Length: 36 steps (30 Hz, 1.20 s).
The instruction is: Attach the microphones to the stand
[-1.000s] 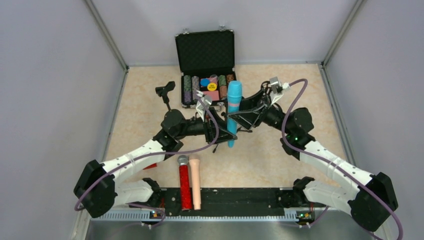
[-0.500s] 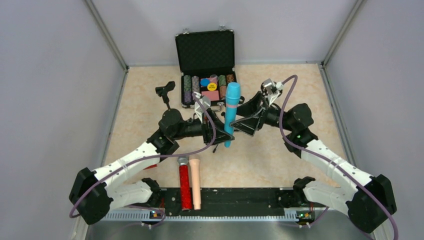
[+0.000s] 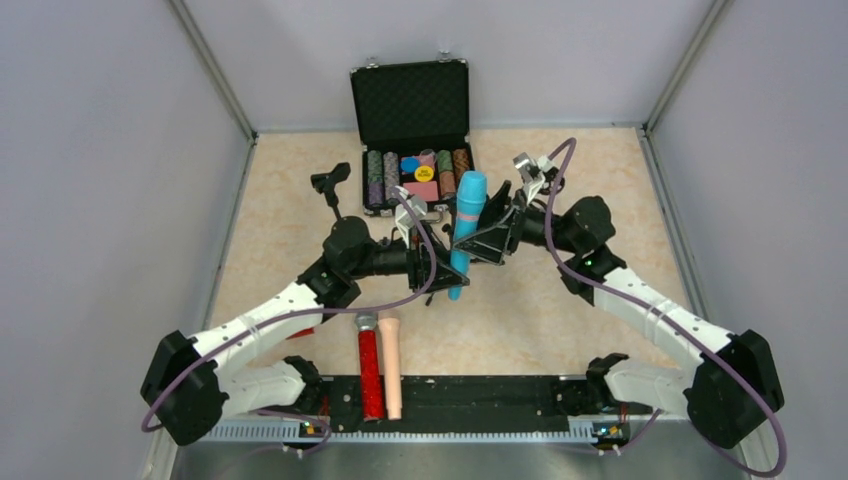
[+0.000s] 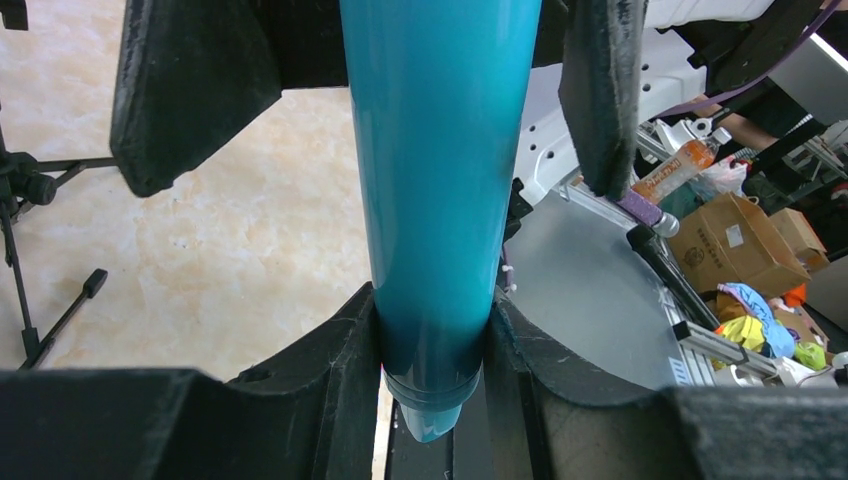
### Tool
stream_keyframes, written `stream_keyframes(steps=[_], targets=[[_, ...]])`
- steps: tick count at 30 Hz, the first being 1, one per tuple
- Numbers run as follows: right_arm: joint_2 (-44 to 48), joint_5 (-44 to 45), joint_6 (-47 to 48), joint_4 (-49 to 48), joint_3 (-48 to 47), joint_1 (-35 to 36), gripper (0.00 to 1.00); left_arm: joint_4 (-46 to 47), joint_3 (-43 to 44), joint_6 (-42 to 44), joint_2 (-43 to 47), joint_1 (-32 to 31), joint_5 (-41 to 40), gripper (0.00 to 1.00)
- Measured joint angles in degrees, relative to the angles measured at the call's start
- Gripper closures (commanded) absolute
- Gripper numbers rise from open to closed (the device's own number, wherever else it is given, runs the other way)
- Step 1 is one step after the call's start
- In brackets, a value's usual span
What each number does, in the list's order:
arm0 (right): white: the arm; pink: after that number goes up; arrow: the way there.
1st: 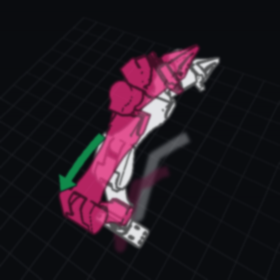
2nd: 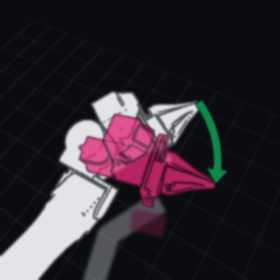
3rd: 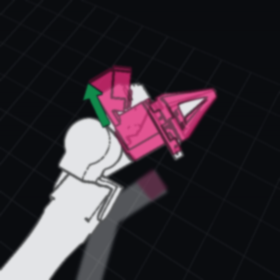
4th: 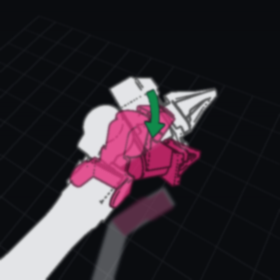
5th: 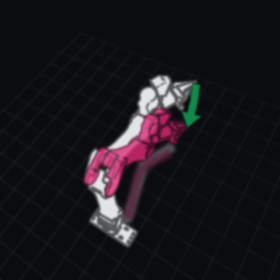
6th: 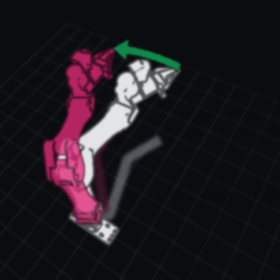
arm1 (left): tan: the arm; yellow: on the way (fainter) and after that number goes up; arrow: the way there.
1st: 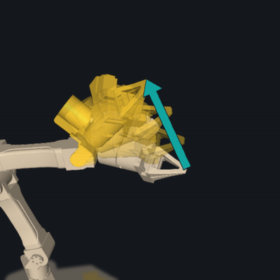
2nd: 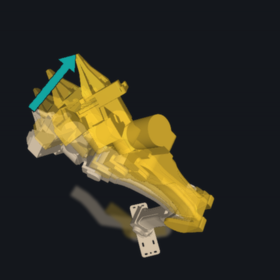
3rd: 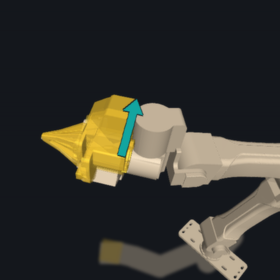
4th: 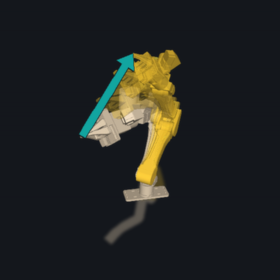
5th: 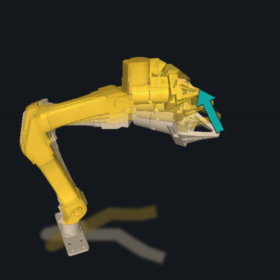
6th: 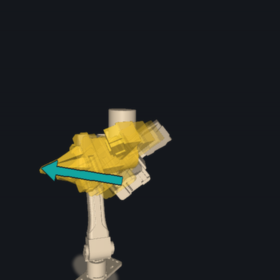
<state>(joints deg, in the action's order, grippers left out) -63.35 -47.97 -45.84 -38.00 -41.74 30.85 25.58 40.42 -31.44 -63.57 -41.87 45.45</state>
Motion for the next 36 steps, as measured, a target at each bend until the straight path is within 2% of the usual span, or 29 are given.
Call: stream_keyframes(steps=[10, 13, 14, 15, 18, 23, 25, 27, 29, 31, 36], targets=[[-2.2, -1.0, -2.4, -2.3, -1.1, 0.0, 0.31, -0.3, 0.0, -0.1, -0.3, 0.0, 0.8, 1.00], [-2.2, -1.1, -3.0, -3.4, -1.6, 0.0, 0.49, -0.5, 0.0, -0.1, -0.3, 0.0, 0.9, 1.00], [-2.2, -1.2, -3.2, -3.6, -1.8, 0.0, 0.58, -0.5, 0.0, -0.1, -0.3, 0.0, 0.8, 1.00], [-2.2, -1.3, -3.2, -3.7, -1.9, 0.0, 0.72, -0.5, 0.0, -0.1, -0.3, 0.0, 0.8, 1.00], [-2.3, -2.0, -3.1, -4.6, -1.9, 0.0, 1.00, -0.8, 0.0, -1.0, -0.3, 0.1, 0.8, 1.00], [-2.6, -2.3, -3.2, -4.9, -2.0, -0.1, 1.00, -0.9, 0.0, -1.1, -0.3, 0.1, 0.1, 1.00], [-2.6, -2.3, -3.1, -4.8, -2.0, -0.2, 1.00, -1.0, 0.0, -1.1, -0.3, 0.1, -0.2, 0.80], [-2.5, -2.1, -2.8, -4.5, -2.0, -0.2, 1.00, -1.1, 0.0, -1.1, -0.3, 0.1, -0.5, 0.50], [-2.5, -1.7, -2.1, -4.0, -2.0, -0.2, 1.00, -1.3, 0.0, -1.2, -0.3, 0.1, -1.2, 0.27], [-2.3, -1.4, -1.2, -2.3, -2.0, -0.2, 1.00, -1.2, -0.1, -1.2, -0.3, 0.1, -3.3, 0.16], [-2.0, 0.7, 1.3, 2.6, -2.0, -0.2, 1.00, -0.1, -0.9, -3.2, -0.3, 0.2, -9.0, 0.09]])
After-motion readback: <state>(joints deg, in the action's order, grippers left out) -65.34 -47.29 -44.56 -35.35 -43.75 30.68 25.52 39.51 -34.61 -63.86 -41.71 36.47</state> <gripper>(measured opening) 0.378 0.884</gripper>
